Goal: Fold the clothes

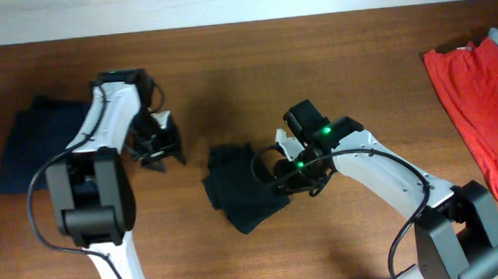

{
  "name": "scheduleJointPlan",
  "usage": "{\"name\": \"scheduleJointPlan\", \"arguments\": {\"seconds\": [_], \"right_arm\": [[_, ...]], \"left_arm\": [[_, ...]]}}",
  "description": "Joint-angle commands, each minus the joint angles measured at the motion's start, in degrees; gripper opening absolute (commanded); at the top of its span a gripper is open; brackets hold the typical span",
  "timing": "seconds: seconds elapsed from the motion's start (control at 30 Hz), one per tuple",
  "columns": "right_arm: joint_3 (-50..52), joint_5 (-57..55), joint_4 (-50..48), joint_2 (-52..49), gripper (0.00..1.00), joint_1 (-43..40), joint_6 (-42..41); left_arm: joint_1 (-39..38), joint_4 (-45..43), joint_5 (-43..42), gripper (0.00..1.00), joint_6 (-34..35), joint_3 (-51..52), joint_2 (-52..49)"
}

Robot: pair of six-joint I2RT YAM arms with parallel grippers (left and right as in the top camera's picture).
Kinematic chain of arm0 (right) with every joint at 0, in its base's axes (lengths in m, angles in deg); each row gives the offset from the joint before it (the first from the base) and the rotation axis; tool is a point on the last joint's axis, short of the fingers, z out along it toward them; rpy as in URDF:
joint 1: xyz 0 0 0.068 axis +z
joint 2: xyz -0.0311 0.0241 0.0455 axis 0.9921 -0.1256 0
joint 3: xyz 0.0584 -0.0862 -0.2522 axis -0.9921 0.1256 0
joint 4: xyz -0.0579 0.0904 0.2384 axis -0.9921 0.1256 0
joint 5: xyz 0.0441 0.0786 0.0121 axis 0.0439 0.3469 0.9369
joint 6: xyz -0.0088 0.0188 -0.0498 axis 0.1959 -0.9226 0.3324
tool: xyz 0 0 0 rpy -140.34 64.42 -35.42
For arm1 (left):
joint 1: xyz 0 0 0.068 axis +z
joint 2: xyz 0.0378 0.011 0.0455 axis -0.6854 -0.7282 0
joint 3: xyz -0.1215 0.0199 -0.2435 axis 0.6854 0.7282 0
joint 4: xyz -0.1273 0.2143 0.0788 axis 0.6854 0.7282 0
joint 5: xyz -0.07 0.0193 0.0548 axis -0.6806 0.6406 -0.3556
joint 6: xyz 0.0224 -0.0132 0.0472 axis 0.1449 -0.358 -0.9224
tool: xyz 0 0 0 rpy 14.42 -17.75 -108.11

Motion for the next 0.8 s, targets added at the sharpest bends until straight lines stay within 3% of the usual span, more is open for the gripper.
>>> {"name": "scheduleJointPlan", "arguments": {"seconds": [0.0,0.07,0.2,0.37,0.47,0.57,0.63,0.7,0.77], "right_arm": [[-4.20,-6.54,3.39,0.61,0.47,0.17,6.08],[-6.40,-6.86,5.14,0.61,0.49,0.17,7.89],[-10.67,-6.84,8.55,0.61,0.69,0.17,8.48],[-12.74,-6.38,9.66,0.61,0.70,0.17,7.54],[-12.72,-6.23,8.17,0.35,0.67,0.26,1.25],[-12.72,-4.44,6.19,-0.37,0.60,0.28,-1.84],[-12.70,-3.85,5.09,-1.14,0.50,0.28,-4.57],[-12.68,-3.82,3.72,-2.40,0.29,0.26,-8.02],[-12.68,-3.58,2.05,-4.11,0.18,0.28,-9.55]], "left_arm": [[2.99,2.40,4.46,0.50,2.16,1.29,7.23],[3.41,1.99,4.66,0.53,2.16,2.75,11.65],[3.41,-1.44,2.47,0.66,2.16,10.47,23.71],[3.39,-14.05,-11.34,0.84,6.23,27.30,35.69],[3.39,-22.56,-18.91,0.86,11.47,38.64,38.32],[3.39,-30.01,-24.24,0.86,14.75,45.83,37.88],[3.32,-36.26,-27.69,0.86,16.92,50.07,37.68],[3.28,-40.57,-28.33,0.86,19.82,53.16,37.64],[3.28,-43.43,-28.46,0.86,19.93,54.99,37.64]]}}
